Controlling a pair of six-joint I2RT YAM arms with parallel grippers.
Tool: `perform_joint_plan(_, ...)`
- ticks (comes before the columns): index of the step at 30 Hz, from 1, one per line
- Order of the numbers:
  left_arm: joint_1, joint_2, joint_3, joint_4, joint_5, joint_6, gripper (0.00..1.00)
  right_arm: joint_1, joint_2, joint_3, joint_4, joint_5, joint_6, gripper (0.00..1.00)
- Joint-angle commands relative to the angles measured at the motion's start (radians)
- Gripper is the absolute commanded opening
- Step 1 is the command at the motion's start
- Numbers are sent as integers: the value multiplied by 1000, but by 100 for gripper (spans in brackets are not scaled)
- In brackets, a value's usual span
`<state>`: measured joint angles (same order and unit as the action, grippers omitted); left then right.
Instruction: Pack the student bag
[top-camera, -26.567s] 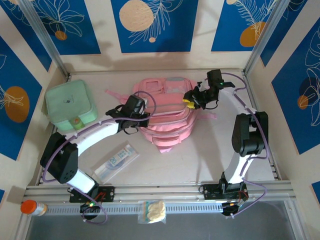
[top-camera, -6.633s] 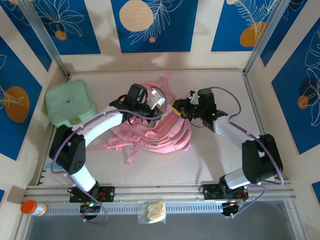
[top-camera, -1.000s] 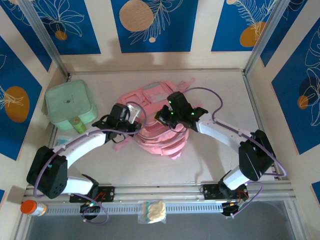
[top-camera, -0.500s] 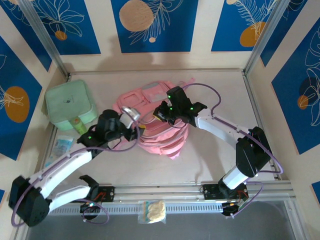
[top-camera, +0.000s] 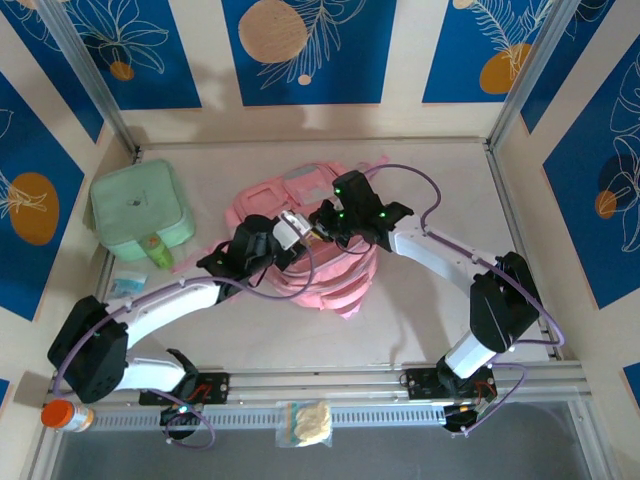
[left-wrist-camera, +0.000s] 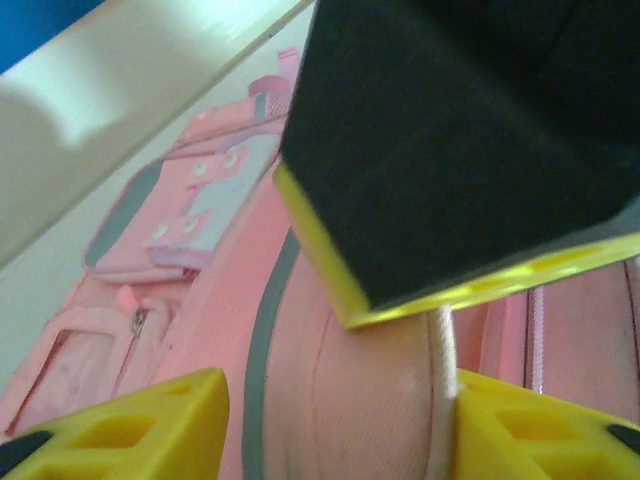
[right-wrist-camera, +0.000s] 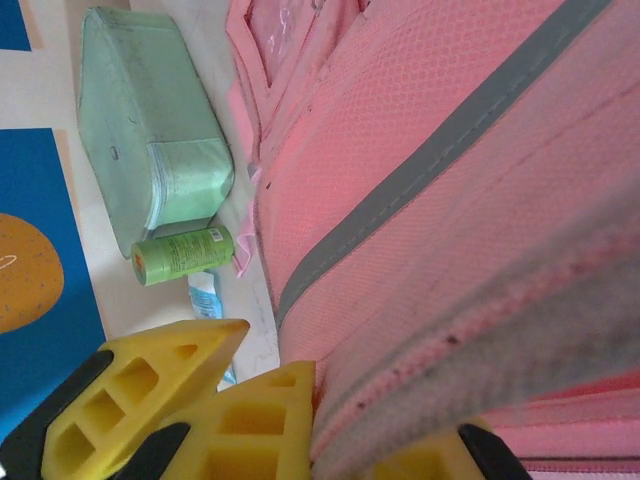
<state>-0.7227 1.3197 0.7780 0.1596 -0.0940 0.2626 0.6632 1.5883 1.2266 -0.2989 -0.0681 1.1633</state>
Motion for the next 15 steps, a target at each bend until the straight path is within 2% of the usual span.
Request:
perform_joint_plan(1,3,56,67,67,-67,21,41,-2,-20,37,6,-86,-51,17)
perform_joint_plan(3,7,68,84,62,-60,21,29,-21,-54,28,-22,-73,-82,26)
perform_joint_plan(7,20,80,130,17,-28,14,16,-114,-156,-45,-70,-104,-151,42)
perform_joint_plan(10,25,105,177,-37,-26,20,16,-208,-200,-75,-162,-132,-218,46)
perform_joint_plan(12,28,118,195,-55,-14,33,22,-271,-225,-107,-199,-103,-262,48)
perform_joint_plan(15,27,144,231,-90,23,43,24,-397,-225,-182,-112,-202,-269,50)
